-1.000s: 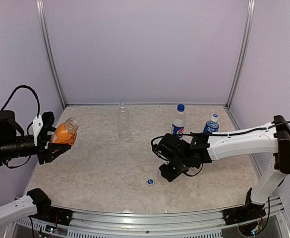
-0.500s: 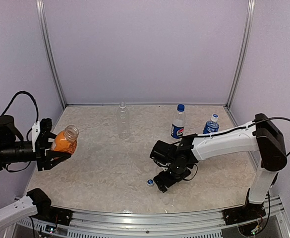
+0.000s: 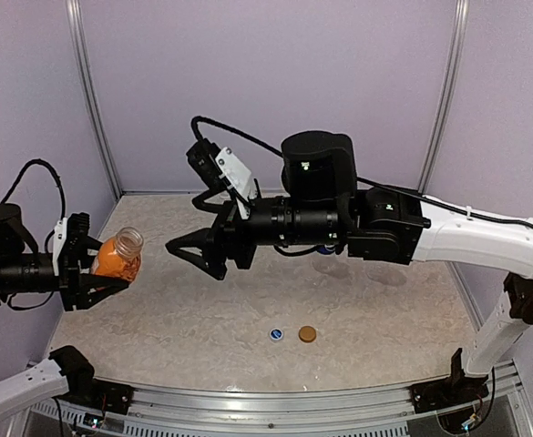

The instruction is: Unscrew the bottle caps

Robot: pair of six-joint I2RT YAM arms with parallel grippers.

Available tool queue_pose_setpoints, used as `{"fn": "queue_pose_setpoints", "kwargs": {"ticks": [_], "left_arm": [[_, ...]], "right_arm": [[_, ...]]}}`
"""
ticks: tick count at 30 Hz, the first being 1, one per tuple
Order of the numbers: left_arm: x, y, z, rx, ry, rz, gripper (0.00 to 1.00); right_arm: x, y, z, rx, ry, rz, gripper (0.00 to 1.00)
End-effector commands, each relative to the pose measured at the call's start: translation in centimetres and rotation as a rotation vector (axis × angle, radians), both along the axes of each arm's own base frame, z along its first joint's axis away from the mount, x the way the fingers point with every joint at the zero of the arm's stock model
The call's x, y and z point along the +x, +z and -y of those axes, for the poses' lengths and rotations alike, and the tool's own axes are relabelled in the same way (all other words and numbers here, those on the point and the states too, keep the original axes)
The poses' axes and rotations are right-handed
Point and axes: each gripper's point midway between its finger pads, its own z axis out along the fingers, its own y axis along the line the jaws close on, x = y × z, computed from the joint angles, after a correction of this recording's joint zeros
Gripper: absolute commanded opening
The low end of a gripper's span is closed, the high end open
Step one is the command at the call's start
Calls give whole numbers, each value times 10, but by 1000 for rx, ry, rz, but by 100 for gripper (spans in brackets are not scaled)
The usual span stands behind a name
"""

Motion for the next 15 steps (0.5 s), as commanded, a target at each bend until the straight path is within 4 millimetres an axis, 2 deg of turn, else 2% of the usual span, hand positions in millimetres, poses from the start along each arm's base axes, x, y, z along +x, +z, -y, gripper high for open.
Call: {"fn": "queue_pose_setpoints", "kwargs": {"ticks": [1,3,5,13,15], "left_arm": [[-2,17,3,-27,-25,23,43],[-2,20,3,-29,-25,25,43],[-1,20,4,-25,-26,26,43],[0,18,6,-13,-35,34,43],[1,18,7,-13,-35,36,43]], "right_arm": [[-19,97,-20,423,175,250,93],[-20,106,-27,466,186,257,91],[-21,107,-34,486,209,261,88],[-34,85,-65,471,324,209,77],[-34,76,-72,456,334,168,71]]}}
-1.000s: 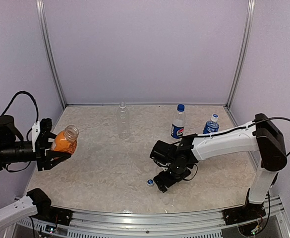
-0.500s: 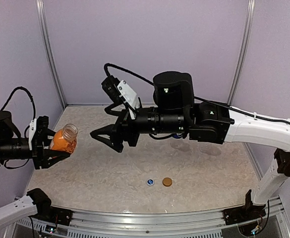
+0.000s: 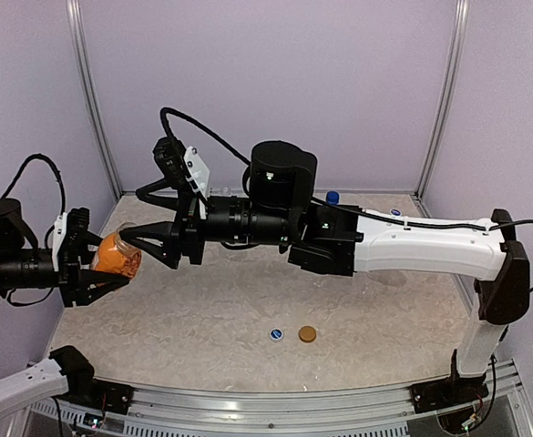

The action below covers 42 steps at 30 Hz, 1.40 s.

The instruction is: Unscrew the bottle caps

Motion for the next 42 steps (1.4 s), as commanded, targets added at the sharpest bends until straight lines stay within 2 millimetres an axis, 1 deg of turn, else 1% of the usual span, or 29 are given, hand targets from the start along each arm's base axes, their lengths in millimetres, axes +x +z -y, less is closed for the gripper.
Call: {"fn": "queue_pose_setpoints", "kwargs": {"ticks": [1,3,5,9,11,13,15,16,20,23,28,34,38,39,42], "left_arm": [[0,9,3,-10,-20,29,43],[0,9,4,-8,-21,30,43],[0,9,4,-6,-23,31,43],[1,9,4,-5,-24,30,43],[1,9,4,-4,-24,29,43],[1,8,5,-2,-24,29,43],[1,8,5,-1,-24,30,43],[1,8,5,-2,-25,33,43],[3,9,5,-2,-19,34,43],[3,9,5,-1,-19,37,43],[3,9,5,-1,-21,39,42],[3,8,5,2,-23,44,42],[2,8,5,4,-23,44,42],[2,8,5,6,-23,44,43],[2,8,4,6,-25,45,43]], "right_arm": [[-9,3,-11,18,73,-21,67],[-9,-4,-16,-2,81,-32,61],[-8,-12,-20,-19,83,-41,57],[-3,-24,-23,-44,93,-69,54],[2,-30,-24,-57,86,-85,48],[3,-34,-25,-67,87,-92,43],[5,-39,-28,-82,80,-97,36],[6,-42,-29,-90,82,-98,35],[6,-51,-33,-129,99,-112,39],[5,-55,-33,-143,107,-120,45],[9,-57,-31,-149,90,-125,43],[17,-60,-30,-154,65,-141,45],[27,-63,-27,-151,34,-160,51],[28,-61,-27,-143,35,-165,49],[29,-58,-25,-131,32,-160,39]]}}
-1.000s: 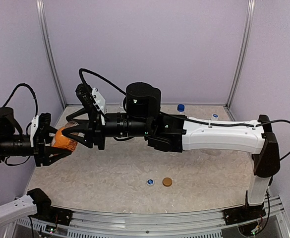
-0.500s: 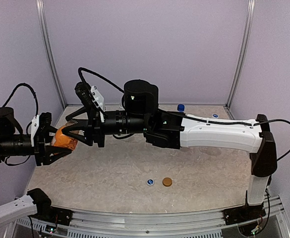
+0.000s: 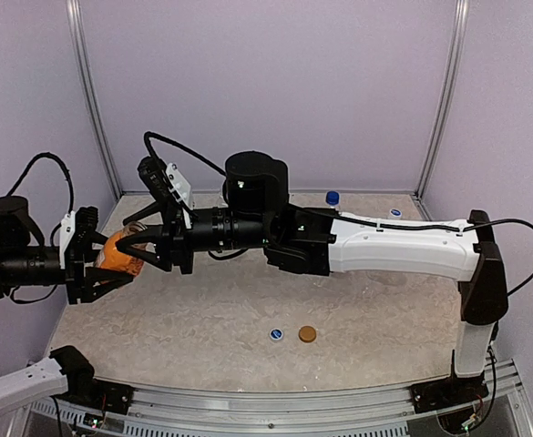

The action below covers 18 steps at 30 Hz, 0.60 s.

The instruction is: Unscrew the bottle caps

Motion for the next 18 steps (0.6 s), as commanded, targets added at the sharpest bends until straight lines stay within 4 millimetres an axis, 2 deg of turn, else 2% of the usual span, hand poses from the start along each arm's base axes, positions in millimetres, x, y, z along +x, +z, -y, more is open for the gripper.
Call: {"fn": "queue_pose_setpoints", "kwargs": {"ticks": [1,4,7,10,12,15,18], "left_arm": [[-7,14,3,-28,-44,48,42],[-8,15,3,-30,-44,53,42],[-7,13,2,-24,-41,53,42],[-7,11,2,-25,-41,46,42],[-7,8,2,-24,-37,42,46],[-6,2,1,-24,-24,28,68],[-5,-2,1,-28,-18,22,81]], "right_arm": [[23,-21,0,-45,-64,-26,37],[22,-24,0,-60,-58,-21,24],[21,-21,1,-59,-56,-12,0],[20,-15,4,-54,-57,1,0],[21,-13,6,-56,-66,7,0],[26,-10,8,-64,-99,12,0],[30,-11,8,-76,-121,12,0]]}}
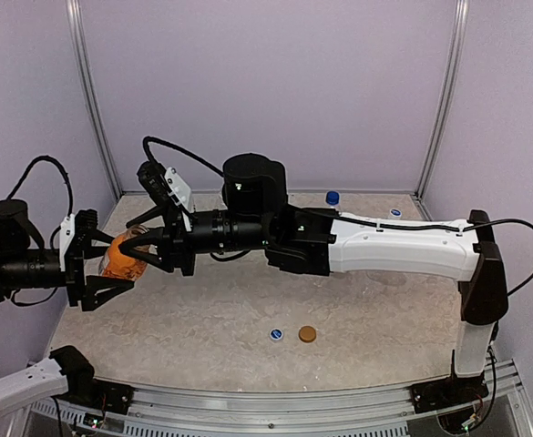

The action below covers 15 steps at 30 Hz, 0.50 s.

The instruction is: Unscrew the bottle caps

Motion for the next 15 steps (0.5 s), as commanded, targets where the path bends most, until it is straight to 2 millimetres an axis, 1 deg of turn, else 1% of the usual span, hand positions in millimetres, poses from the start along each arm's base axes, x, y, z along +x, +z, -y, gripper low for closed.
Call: {"fn": "queue_pose_setpoints", "kwargs": {"ticks": [1,3,6,7,8,9,12,13,14,15], "left_arm": [[-6,2,3,-33,-27,13,83],[-5,2,3,-34,-26,13,85],[-5,0,2,-29,-20,12,91],[-5,-1,2,-26,-17,10,94],[-5,-2,1,-25,-12,9,98],[-4,-3,0,-26,-4,5,99],[4,-3,-6,-64,69,-14,99],[9,-3,-9,-82,104,-25,99],[14,-2,-13,-116,153,-47,99],[19,-2,-18,-150,204,-59,99]], "right_arm": [[27,-5,8,-51,-108,3,0],[28,-6,7,-58,-113,-2,0],[32,-7,8,-66,-140,-7,0],[37,-7,8,-74,-164,-4,0],[44,-9,9,-94,-204,-2,0],[54,-12,10,-121,-254,0,0],[101,-43,21,-274,-493,9,0],[116,-56,26,-336,-574,16,0],[130,-76,33,-423,-641,18,0],[142,-89,38,-477,-694,26,0]]}}
